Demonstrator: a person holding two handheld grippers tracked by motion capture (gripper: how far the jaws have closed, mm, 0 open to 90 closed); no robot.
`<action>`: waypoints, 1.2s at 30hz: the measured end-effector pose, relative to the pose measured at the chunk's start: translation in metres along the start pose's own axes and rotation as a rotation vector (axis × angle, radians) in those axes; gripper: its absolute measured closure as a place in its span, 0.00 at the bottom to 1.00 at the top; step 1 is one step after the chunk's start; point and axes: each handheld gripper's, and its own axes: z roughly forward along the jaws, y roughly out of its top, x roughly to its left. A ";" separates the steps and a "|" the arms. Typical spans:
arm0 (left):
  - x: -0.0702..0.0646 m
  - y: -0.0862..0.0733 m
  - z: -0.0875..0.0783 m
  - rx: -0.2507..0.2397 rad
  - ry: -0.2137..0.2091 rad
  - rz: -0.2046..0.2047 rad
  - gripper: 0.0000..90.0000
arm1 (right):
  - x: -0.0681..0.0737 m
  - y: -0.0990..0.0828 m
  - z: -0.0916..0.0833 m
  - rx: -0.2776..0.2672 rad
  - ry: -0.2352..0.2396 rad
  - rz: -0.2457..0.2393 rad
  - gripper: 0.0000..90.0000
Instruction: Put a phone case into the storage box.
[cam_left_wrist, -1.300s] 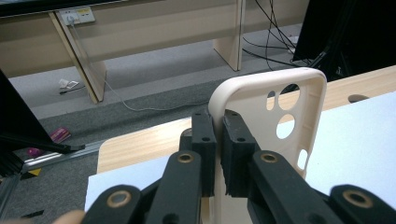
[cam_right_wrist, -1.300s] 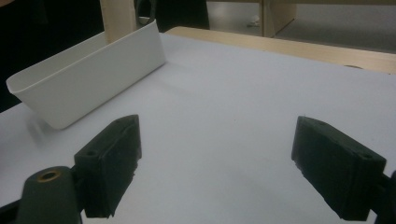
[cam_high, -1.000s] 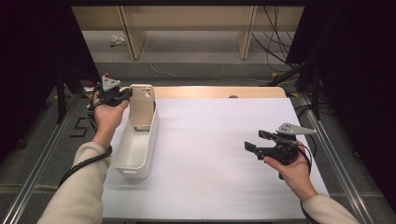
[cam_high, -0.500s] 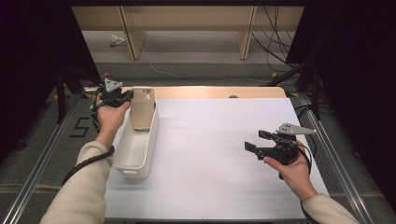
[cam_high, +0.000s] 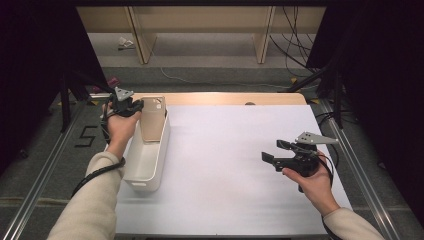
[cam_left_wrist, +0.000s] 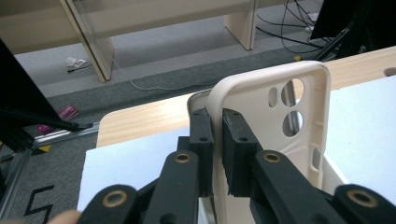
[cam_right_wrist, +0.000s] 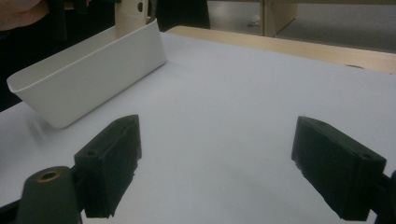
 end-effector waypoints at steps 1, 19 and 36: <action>0.000 -0.001 0.001 0.006 0.010 0.007 0.91 | 0.000 0.000 0.000 -0.001 0.000 0.001 0.19; -0.007 -0.011 -0.049 0.006 -0.036 -0.037 0.19 | -0.001 0.000 -0.001 -0.005 -0.004 0.007 0.19; -0.070 -0.068 -0.129 -0.089 -0.302 0.060 0.00 | -0.001 0.000 -0.002 -0.005 -0.003 0.011 0.19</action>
